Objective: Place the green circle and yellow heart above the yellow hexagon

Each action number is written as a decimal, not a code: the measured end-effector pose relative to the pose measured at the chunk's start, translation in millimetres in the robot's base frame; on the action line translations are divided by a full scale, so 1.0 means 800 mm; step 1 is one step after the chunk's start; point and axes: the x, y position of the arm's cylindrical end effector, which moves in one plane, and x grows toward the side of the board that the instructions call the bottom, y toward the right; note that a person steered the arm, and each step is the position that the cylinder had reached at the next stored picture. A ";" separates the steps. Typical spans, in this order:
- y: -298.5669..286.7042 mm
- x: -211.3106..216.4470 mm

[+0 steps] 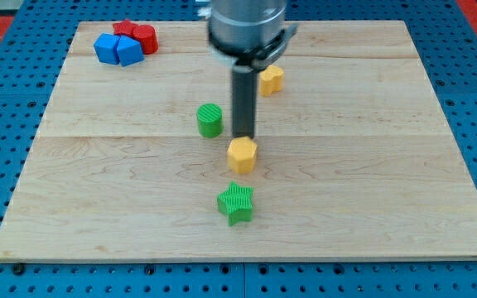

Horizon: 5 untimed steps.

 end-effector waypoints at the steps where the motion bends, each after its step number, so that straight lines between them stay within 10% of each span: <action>1: -0.001 0.006; 5: -0.091 -0.139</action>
